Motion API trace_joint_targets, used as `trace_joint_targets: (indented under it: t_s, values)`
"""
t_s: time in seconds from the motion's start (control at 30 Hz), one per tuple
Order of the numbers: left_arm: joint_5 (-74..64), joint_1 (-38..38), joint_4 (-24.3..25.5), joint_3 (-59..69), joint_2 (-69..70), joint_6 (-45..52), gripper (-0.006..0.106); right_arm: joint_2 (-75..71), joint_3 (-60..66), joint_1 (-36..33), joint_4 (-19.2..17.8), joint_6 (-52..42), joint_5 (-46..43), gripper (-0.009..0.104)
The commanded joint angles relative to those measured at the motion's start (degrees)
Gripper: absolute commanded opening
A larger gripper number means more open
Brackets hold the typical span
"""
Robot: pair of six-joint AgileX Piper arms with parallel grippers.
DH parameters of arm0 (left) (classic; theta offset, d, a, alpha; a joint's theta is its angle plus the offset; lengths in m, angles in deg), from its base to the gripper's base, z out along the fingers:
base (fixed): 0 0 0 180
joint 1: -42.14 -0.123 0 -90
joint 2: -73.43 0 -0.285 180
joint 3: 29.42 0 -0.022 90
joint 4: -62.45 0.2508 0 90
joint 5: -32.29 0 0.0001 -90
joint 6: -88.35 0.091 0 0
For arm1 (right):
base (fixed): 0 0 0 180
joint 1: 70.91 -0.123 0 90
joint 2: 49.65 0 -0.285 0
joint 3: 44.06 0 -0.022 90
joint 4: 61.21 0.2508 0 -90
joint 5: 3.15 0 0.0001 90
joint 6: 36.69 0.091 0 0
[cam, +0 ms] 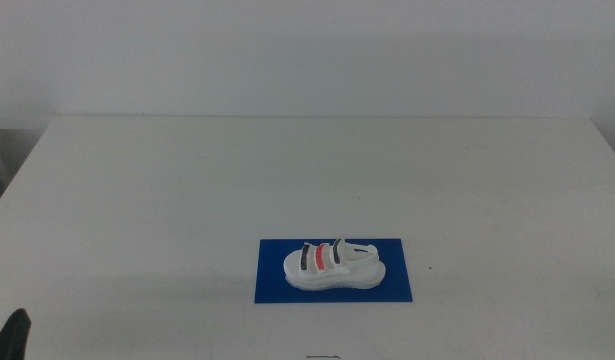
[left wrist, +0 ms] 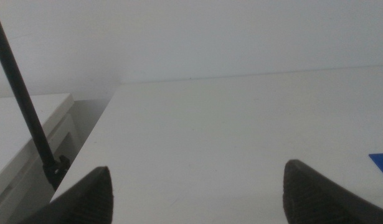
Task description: Use one arm to grab the shoe from the table and place it on the mat.
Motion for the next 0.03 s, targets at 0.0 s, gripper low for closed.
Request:
trace_joint_targets:
  t_s: [0.0]
  values:
    - [4.77,0.11,-0.49,-0.19,1.28,-0.89,0.094,-1.11,-1.06,-0.14,-0.51,-0.25,-4.32,0.094]
